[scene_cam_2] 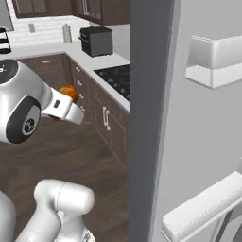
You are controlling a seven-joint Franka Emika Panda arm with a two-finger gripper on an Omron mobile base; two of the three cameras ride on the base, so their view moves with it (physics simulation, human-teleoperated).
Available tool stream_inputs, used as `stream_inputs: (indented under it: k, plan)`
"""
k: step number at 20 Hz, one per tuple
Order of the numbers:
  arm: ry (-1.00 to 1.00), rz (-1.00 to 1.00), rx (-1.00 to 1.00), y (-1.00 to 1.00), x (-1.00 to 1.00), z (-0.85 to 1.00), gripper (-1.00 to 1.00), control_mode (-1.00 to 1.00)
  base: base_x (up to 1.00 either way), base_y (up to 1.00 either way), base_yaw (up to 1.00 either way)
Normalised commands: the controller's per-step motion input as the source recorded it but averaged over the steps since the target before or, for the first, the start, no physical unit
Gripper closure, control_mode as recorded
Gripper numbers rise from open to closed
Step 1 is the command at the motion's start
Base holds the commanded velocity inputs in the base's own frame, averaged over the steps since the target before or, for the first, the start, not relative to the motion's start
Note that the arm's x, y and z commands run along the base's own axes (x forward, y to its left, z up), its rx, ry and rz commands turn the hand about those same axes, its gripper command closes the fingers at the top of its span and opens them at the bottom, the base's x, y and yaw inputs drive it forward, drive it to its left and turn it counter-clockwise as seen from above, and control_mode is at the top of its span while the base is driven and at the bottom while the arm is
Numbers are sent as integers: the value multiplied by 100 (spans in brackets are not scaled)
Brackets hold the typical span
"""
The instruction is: Place one sweet potato and one chicken drumstick in each tupperware on the nearby counter, to pack two identical lunches.
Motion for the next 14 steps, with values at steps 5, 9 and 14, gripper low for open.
stream_inputs:
  k: [5, 9, 14]
  plan:
    - [0, 0, 0, 0, 0, 0, 100, 100, 100, 80, 15]
    - [0, 0, 0, 0, 0, 0, 100, 100, 100, 94, 0]
    - [0, 0, 0, 0, 0, 0, 100, 100, 99, 18, -25]
